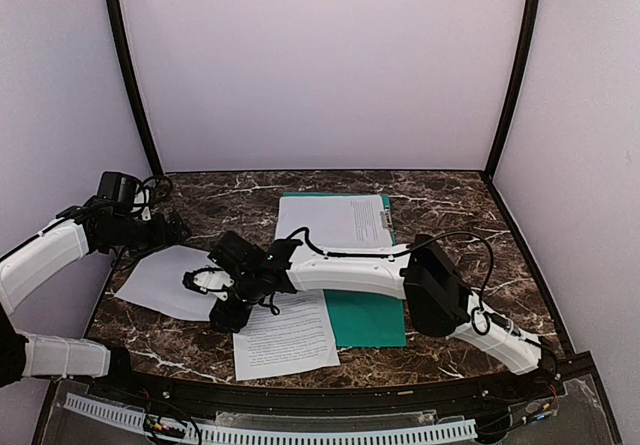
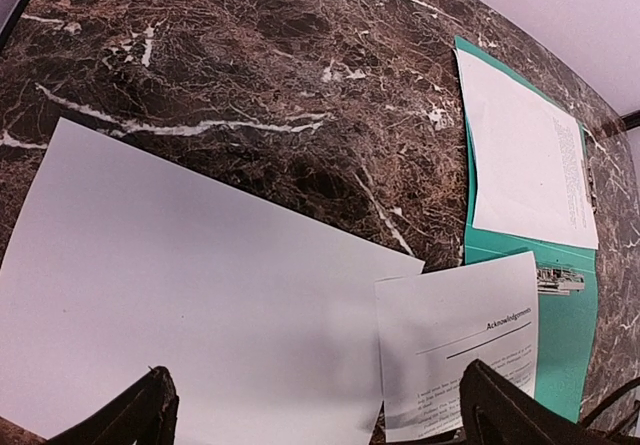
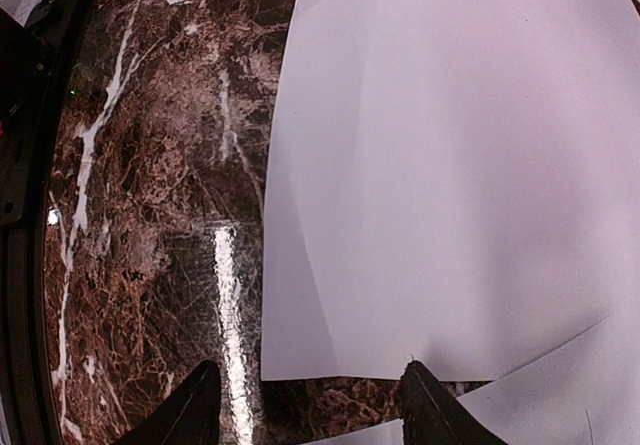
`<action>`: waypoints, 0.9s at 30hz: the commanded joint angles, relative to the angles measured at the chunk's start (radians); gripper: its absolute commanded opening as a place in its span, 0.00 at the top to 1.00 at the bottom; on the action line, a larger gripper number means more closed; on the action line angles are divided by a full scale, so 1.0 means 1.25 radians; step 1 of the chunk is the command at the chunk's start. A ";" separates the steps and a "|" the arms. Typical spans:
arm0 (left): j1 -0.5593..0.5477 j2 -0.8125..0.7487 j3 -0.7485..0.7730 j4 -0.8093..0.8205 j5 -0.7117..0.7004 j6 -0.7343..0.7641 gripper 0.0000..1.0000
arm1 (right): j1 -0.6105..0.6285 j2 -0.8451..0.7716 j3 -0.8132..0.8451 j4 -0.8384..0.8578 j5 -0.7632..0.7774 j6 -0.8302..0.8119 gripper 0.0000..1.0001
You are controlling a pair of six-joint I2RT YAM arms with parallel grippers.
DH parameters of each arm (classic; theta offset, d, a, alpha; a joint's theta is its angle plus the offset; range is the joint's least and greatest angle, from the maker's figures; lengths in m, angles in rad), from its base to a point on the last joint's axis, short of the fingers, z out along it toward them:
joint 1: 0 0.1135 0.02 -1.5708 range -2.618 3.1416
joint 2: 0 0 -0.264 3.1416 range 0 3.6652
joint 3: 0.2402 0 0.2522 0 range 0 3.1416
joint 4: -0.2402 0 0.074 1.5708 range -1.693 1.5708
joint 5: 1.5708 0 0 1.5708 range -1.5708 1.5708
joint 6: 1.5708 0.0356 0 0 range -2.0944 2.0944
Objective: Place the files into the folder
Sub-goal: Pick up the file from the center of the board.
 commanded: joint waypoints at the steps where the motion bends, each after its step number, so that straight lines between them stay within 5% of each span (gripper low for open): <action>1: 0.004 -0.007 -0.002 -0.020 0.009 0.017 0.01 | 0.013 0.032 0.029 0.028 0.005 -0.031 0.42; 15: 0.006 -0.004 -0.001 -0.025 0.024 0.023 0.01 | 0.022 0.064 0.055 0.073 -0.010 -0.029 0.66; 22: 0.010 -0.016 0.013 -0.046 0.015 0.034 0.01 | 0.021 0.059 0.054 0.103 -0.013 0.002 1.00; 27: 0.012 -0.027 0.032 -0.051 0.012 0.029 0.01 | 0.012 -0.019 -0.033 0.163 -0.010 0.036 1.00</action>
